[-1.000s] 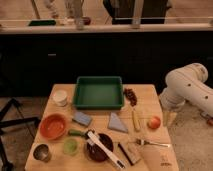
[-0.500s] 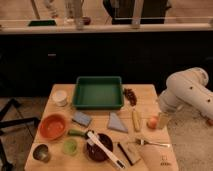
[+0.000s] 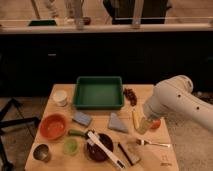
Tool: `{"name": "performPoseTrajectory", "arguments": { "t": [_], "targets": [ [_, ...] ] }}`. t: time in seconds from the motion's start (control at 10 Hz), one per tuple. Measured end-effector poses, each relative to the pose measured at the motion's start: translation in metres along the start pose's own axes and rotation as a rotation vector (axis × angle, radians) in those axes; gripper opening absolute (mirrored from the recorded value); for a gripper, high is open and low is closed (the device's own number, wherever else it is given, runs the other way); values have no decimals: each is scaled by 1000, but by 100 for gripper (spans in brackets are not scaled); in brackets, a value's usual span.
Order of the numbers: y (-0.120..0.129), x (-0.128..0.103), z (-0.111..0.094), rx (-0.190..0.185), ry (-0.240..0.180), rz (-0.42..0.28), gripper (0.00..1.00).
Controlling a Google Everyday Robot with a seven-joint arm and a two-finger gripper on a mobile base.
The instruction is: Place brush in red bowl
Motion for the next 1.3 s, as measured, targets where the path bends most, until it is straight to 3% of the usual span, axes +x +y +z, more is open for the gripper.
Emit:
{"name": "performPoseTrajectory", "arguments": {
  "t": [0.5, 0.7, 0.9, 1.1, 1.3],
  "targets": [
    [0, 0, 0, 0, 0, -1, 80],
    [4, -4, 4, -3, -25, 7, 80],
    [16, -27, 13, -3, -55, 9, 80],
    [36, -64, 29, -11, -79, -7, 80],
    [54, -91, 46, -39, -100, -48, 80]
  ]
}}
